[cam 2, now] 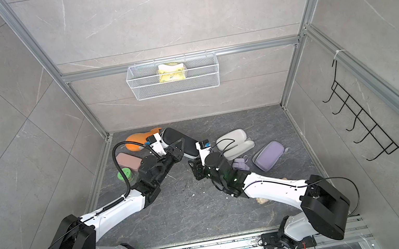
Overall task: Put umbrellas into zippered umbrella sleeves
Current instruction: Zip the zipper on the umbrella sleeve.
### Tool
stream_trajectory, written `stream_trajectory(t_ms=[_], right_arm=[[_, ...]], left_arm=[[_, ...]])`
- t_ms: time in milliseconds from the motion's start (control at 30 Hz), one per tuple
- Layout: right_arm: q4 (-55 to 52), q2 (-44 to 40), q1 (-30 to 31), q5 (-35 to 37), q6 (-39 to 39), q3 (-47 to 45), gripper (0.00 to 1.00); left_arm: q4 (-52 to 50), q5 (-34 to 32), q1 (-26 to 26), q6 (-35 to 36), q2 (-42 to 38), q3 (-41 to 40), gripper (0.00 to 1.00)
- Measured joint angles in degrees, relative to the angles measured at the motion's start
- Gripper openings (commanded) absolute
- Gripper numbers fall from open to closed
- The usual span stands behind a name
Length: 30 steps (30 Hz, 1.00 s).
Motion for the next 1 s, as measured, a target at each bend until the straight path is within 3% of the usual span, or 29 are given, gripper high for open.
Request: stream_trajectory(t_ms=[400,667,1000], right_arm=[[-0.3,0.5,0.2,2.2,0.0,0.2,0.01],[0.1,0.1,0.0,1.1,-1.9,-1.6,0.0],[4.0,-0.8,-2.0,-7.8,-9.0,-3.8,0.0]], left_arm=[[0.4,-0.3,-0.1,0.0,1.4,0.8,0.09],[-5.2,0.4,0.3,1.4,0.2,1.7,0.05],[-12.8,9.7,5.9,-3.7,-3.3,1.9,0.0]])
